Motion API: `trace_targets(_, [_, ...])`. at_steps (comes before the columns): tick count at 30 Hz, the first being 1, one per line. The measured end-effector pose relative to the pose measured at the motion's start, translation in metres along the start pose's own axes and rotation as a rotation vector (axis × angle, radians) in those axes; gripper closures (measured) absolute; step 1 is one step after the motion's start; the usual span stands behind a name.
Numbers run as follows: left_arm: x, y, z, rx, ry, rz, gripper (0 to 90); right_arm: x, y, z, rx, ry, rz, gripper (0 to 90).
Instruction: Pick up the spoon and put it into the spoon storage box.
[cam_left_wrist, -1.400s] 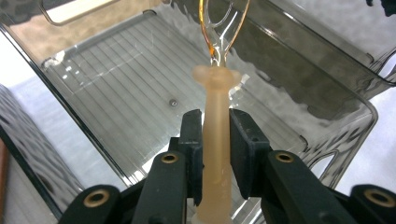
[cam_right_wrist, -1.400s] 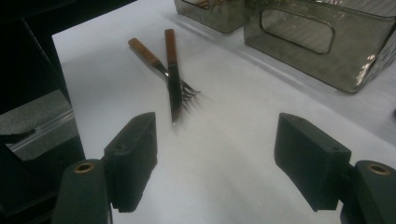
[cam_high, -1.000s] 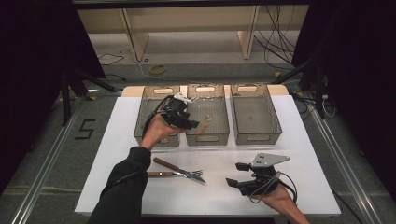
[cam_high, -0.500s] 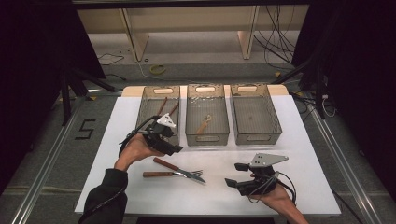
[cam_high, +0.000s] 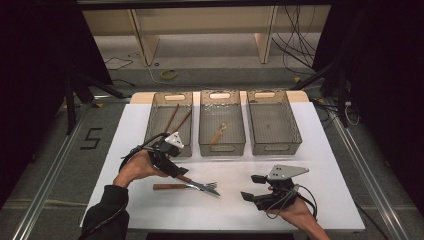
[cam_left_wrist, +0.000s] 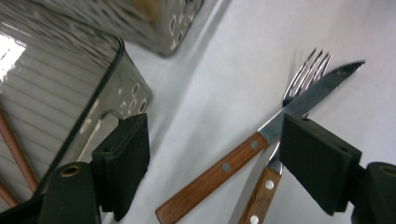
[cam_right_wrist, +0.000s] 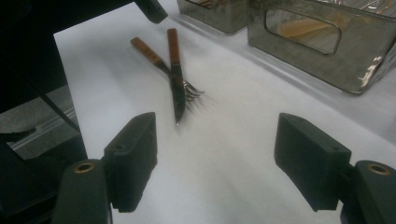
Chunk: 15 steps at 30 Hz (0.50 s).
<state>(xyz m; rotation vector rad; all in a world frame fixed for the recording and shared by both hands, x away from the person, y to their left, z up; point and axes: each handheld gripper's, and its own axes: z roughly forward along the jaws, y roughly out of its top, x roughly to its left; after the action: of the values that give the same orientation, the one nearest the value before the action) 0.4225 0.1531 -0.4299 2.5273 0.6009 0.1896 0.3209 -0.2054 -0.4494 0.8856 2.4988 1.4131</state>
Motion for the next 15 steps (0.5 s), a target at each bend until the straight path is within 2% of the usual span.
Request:
trace_targets(13, [0.007, -0.018, 0.005, 0.100, 0.017, 0.017, 24.7, 0.000, 0.000, 0.000, 0.002, 0.002, 0.002, 30.8])
trace_targets(15, [0.009, -0.019, 0.005, 0.097, 0.017, 0.018, 24.6, 0.000, 0.000, 0.000, 0.002, 0.002, 0.000, 30.8])
